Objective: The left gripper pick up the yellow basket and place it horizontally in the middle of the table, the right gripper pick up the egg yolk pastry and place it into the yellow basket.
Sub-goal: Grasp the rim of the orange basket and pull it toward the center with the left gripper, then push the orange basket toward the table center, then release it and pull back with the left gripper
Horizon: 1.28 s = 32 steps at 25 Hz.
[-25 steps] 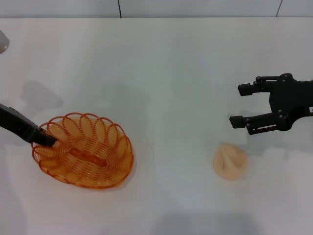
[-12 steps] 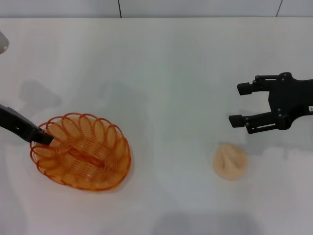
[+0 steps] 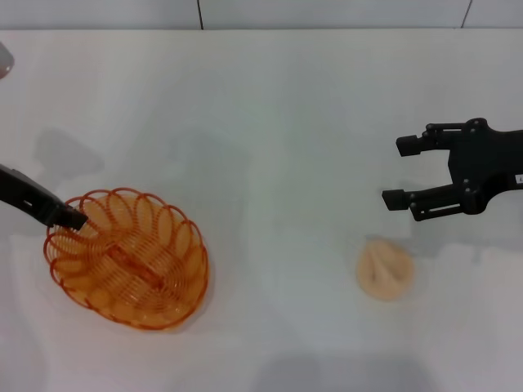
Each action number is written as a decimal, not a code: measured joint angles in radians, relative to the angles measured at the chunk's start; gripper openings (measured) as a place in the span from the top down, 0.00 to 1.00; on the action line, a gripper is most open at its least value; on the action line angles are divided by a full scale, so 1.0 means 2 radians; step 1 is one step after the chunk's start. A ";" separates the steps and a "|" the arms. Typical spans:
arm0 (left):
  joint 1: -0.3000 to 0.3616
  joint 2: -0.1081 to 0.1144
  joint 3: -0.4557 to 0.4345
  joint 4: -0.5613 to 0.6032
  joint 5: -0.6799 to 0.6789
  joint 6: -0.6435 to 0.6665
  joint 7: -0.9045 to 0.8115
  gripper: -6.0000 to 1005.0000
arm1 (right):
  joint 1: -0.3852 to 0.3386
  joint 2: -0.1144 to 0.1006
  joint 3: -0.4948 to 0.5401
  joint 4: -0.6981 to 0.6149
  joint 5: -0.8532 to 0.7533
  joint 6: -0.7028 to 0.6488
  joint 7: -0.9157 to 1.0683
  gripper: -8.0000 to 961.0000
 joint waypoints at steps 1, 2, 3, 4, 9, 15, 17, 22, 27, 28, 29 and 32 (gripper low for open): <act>-0.001 0.000 0.000 0.000 -0.001 -0.001 -0.002 0.90 | 0.000 0.000 0.000 0.000 0.000 0.000 0.000 0.12; -0.001 0.000 0.000 0.001 -0.002 -0.002 -0.004 0.90 | 0.000 0.000 0.000 0.000 0.000 0.001 0.000 0.12; -0.002 0.000 -0.001 0.001 -0.002 -0.002 -0.006 0.90 | 0.000 0.000 0.000 0.000 0.000 0.001 0.000 0.12; -0.002 -0.001 -0.001 0.001 -0.004 -0.002 -0.008 0.90 | 0.000 0.000 0.000 0.000 0.000 0.001 0.000 0.12; -0.007 -0.002 -0.001 0.002 -0.034 0.000 -0.012 0.90 | 0.000 0.000 0.000 0.000 0.000 0.004 0.000 0.12; -0.009 -0.002 -0.003 0.007 -0.081 -0.008 -0.025 0.91 | 0.001 0.000 0.000 0.000 0.000 0.011 0.000 0.12; -0.009 -0.002 -0.005 0.007 -0.099 -0.014 -0.035 0.91 | 0.002 0.000 0.000 0.003 0.000 0.015 0.000 0.12; -0.008 -0.006 -0.009 0.005 -0.122 -0.032 -0.064 0.91 | 0.004 0.001 0.010 0.005 0.002 0.016 0.002 0.12; -0.004 -0.014 -0.009 0.003 -0.146 -0.055 -0.111 0.92 | 0.004 0.000 0.021 0.005 0.006 0.014 0.002 0.12; -0.003 -0.015 -0.009 0.002 -0.148 -0.059 -0.121 0.92 | 0.004 0.000 0.025 0.005 0.007 0.013 0.002 0.12; -0.002 -0.017 -0.009 0.001 -0.149 -0.062 -0.132 0.92 | 0.003 0.000 0.027 0.005 0.007 0.013 0.002 0.12; -0.002 -0.019 -0.009 -0.008 -0.149 -0.068 -0.169 0.92 | 0.003 0.000 0.030 0.005 0.007 0.012 0.003 0.12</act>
